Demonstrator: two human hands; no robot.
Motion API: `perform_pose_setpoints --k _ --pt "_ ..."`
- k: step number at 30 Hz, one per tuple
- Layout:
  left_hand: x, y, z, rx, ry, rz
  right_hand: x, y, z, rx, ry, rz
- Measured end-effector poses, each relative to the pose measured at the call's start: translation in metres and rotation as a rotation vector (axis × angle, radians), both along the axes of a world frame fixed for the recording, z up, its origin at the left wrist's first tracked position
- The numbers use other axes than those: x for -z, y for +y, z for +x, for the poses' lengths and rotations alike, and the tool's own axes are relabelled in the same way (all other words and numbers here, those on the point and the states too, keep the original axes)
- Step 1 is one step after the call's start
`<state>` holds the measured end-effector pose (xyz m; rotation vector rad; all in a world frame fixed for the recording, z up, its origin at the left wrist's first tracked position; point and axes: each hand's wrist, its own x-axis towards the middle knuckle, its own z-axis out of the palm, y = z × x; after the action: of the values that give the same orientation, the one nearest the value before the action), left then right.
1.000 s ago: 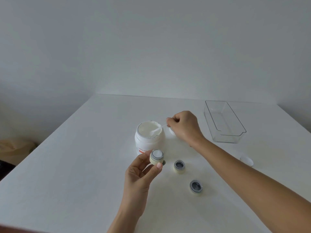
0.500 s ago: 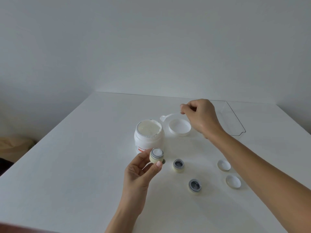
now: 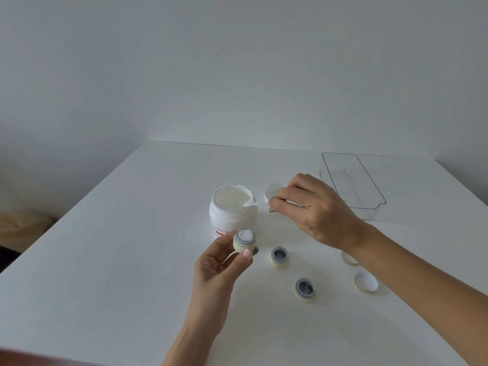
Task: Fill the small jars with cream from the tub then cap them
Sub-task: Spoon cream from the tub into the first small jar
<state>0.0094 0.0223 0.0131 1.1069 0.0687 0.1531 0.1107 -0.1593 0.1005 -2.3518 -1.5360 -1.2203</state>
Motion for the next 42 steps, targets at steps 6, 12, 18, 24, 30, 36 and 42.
perform_pose_setpoints --k 6,12,18,24,30,36,42 --pt "0.003 0.001 0.001 -0.007 -0.010 -0.004 -0.002 -0.006 -0.016 0.071 0.255 0.425" --pt "0.004 0.000 0.001 -0.024 -0.027 0.028 0.007 0.013 -0.035 0.197 0.851 0.616" --pt "0.005 0.000 0.000 -0.040 -0.041 0.070 0.009 0.016 -0.037 0.271 0.965 0.616" --pt "0.007 0.000 0.001 -0.047 -0.032 0.069 0.006 0.000 -0.034 0.276 0.948 0.698" --pt "0.007 0.000 0.001 -0.034 -0.027 0.074 0.009 0.000 -0.042 0.186 0.992 0.658" --pt "0.002 -0.001 0.000 -0.014 -0.029 0.058 0.010 -0.002 -0.039 0.206 0.948 0.605" --pt "0.000 -0.002 -0.003 0.024 -0.023 0.065 0.014 -0.008 -0.028 0.219 0.950 0.610"
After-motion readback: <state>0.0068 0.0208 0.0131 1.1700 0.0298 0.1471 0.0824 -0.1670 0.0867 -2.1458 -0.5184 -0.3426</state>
